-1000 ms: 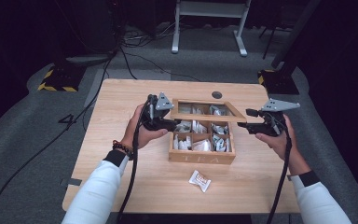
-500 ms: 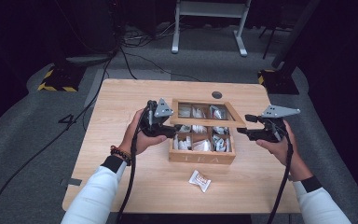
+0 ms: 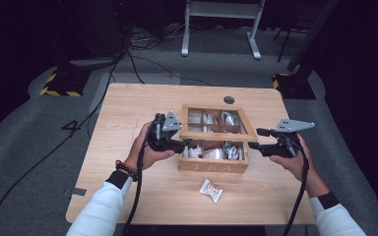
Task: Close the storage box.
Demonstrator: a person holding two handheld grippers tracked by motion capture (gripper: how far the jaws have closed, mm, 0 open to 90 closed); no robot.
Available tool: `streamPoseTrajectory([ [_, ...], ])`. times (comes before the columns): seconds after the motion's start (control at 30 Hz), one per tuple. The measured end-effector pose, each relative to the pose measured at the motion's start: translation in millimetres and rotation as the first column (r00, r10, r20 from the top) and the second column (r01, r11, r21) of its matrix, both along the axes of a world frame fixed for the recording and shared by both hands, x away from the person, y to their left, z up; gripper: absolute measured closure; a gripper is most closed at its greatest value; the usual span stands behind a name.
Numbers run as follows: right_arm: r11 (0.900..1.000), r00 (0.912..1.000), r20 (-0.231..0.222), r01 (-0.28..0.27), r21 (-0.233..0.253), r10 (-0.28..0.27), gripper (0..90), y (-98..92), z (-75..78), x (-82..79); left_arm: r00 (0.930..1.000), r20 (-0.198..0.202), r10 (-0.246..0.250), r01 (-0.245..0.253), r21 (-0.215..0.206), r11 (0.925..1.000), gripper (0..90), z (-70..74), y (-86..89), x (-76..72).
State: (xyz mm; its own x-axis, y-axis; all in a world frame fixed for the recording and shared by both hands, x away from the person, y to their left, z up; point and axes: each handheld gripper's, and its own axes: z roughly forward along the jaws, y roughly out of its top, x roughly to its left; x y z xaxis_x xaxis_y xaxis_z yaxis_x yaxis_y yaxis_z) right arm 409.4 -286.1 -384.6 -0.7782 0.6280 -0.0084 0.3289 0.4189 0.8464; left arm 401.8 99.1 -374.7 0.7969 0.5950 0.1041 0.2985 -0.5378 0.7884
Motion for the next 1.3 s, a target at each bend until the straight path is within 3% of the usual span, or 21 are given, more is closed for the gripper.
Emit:
streamPoseTrajectory([
  [0.2,1.000,0.9996,-0.008,-0.029,-0.011,0.028,33.7,8.0,-5.7,-5.7,0.9998,-0.016,-0.007,0.007,-0.001,1.0000,32.5,-9.0,2.0,-2.1],
  [0.57,0.999,0.9988,-0.036,-0.033,-0.010,0.032,31.9,8.6,-18.1,-9.7,0.9989,-0.047,-0.009,0.008,-0.005,1.0000,31.9,-25.0,4.7,-5.1],
  [0.77,0.999,0.9976,-0.050,-0.048,-0.001,0.048,31.7,7.0,-24.5,-13.6,0.9983,-0.058,-0.010,0.011,0.017,0.9998,31.9,-33.0,3.1,-7.1],
  [0.9,0.999,0.9967,-0.064,-0.051,-0.012,0.050,31.6,7.5,-28.3,-16.0,0.9990,-0.044,-0.004,0.006,0.059,0.9983,31.8,-36.7,-0.3,-10.7],
  [1.3,0.998,0.9947,-0.094,-0.046,-0.035,0.042,33.8,9.2,-40.7,-19.0,0.9974,-0.072,-0.007,0.010,0.038,0.9992,31.5,-50.0,1.3,-14.2],
])
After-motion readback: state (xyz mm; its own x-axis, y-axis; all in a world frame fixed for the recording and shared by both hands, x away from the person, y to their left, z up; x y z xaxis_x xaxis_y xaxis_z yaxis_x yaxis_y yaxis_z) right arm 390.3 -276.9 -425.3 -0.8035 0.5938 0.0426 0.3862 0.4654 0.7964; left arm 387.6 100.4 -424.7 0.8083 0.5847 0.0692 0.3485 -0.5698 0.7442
